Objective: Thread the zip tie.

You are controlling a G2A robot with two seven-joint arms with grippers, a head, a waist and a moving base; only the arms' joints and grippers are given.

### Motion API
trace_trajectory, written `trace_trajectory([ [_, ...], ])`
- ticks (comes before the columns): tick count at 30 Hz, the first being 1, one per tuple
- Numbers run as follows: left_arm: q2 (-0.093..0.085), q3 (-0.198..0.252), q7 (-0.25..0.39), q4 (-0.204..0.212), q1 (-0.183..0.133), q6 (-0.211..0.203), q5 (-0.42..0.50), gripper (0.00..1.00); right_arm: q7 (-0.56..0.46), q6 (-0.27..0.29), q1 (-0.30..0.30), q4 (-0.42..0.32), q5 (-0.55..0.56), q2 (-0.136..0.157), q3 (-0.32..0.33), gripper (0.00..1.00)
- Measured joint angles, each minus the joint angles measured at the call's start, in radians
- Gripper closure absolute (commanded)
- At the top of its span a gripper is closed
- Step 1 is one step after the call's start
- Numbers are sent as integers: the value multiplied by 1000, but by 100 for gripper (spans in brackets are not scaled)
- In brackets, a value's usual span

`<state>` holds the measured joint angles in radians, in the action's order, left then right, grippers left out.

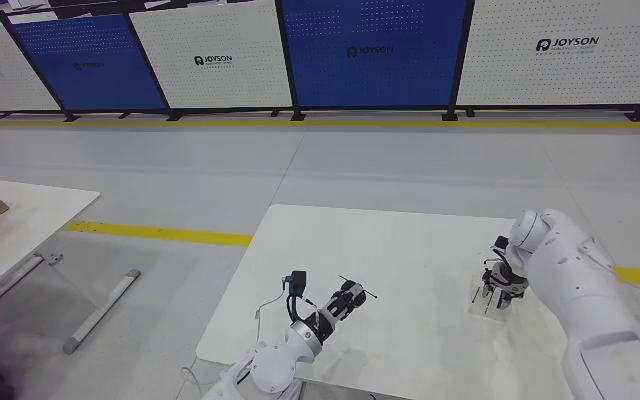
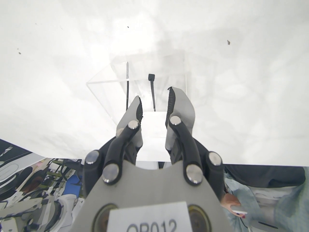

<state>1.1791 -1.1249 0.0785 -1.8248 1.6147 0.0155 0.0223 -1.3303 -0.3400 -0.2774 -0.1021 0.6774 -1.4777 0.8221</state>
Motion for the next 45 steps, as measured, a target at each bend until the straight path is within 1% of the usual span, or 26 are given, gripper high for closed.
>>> trace_trajectory([
  [1, 0, 0, 0, 0, 0, 0, 0, 100, 0, 0, 1, 3, 1, -1, 1, 76],
  [5, 0, 0, 0, 0, 0, 0, 0, 100, 2, 0, 4, 8, 1, -2, 4, 69],
  [8, 0, 0, 0, 0, 0, 0, 0, 100, 9, 0, 6, 6, -1, -2, 8, 72],
  [12, 0, 0, 0, 0, 0, 0, 0, 100, 13, 0, 7, 2, -1, 0, 11, 69],
  [17, 0, 0, 0, 0, 0, 0, 0, 100, 10, 11, 1, -18, -2, 4, 14, 69],
  [19, 0, 0, 0, 0, 0, 0, 0, 100, 10, 28, 1, -23, -6, 8, 17, 68],
  [21, 0, 0, 0, 0, 0, 0, 0, 100, 13, 44, 1, -25, -11, 13, 21, 70],
  [26, 0, 0, 0, 0, 0, 0, 0, 100, 25, 82, 1, -32, -21, 27, 31, 70],
  [28, 0, 0, 0, 0, 0, 0, 0, 100, 32, 101, 0, -37, -28, 33, 37, 73],
  [33, 0, 0, 0, 0, 0, 0, 0, 100, 47, 144, -8, -54, -51, 47, 53, 71],
  [36, 0, 0, 0, 0, 0, 0, 0, 100, 59, 178, -14, -64, -71, 59, 68, 71],
  [38, 0, 0, 0, 0, 0, 0, 0, 100, 55, 211, -17, -70, -85, 69, 78, 71],
  [41, 0, 0, 0, 0, 0, 0, 0, 100, 47, 246, -21, -78, -97, 84, 90, 70],
  [43, 0, 0, 0, 0, 0, 0, 0, 100, 40, 250, -25, -89, -96, 94, 94, 69],
  [45, 0, 0, 0, 0, 0, 0, 0, 100, 33, 238, -31, -104, -89, 99, 94, 67],
])
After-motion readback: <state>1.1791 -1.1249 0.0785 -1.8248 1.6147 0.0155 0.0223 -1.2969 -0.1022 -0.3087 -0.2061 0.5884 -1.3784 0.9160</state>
